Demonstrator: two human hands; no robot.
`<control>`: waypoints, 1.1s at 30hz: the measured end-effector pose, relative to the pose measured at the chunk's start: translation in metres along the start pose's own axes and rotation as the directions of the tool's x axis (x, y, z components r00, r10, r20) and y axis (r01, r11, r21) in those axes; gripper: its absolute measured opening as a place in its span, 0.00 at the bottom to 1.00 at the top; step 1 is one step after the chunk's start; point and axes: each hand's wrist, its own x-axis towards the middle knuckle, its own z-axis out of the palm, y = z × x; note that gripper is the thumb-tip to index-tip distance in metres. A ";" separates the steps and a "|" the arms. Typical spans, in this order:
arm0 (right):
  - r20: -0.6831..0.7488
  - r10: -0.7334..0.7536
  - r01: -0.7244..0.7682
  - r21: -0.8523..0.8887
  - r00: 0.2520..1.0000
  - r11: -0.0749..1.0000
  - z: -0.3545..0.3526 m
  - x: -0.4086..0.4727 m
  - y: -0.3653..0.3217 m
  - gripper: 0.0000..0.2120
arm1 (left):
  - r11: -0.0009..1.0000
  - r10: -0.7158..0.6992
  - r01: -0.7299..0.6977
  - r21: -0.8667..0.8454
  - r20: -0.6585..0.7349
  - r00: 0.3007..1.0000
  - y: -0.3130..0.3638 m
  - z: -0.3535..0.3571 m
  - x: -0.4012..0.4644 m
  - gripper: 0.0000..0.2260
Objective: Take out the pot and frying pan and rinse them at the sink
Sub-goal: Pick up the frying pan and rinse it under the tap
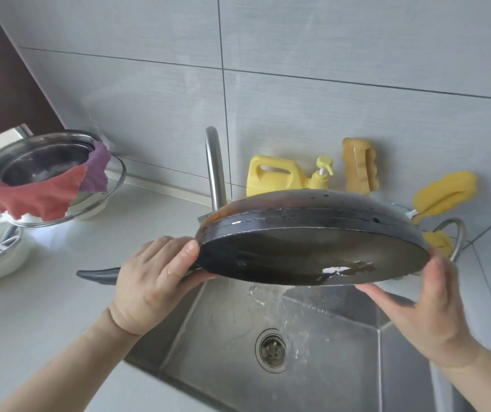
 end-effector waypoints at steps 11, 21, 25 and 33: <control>-0.139 -0.039 0.044 0.037 0.990 0.998 -0.023 0.008 0.005 0.31 | 0.999 0.044 -0.044 0.000 -0.055 0.998 0.003 -0.006 0.027 0.51; 0.507 0.395 -0.365 -0.161 0.766 0.917 -0.019 -0.094 0.036 0.61 | 0.898 -0.232 0.377 -0.225 0.486 0.842 0.049 0.078 -0.035 0.46; 0.780 0.498 -0.560 -0.236 0.379 0.794 -0.009 -0.130 0.053 0.63 | 0.725 -0.264 0.672 -0.152 0.839 0.475 0.064 0.123 -0.067 0.56; 0.870 0.491 -0.740 -0.353 -0.034 0.573 0.037 -0.194 0.080 0.65 | 0.512 -0.032 0.858 -0.052 0.996 0.079 0.062 0.204 -0.119 0.57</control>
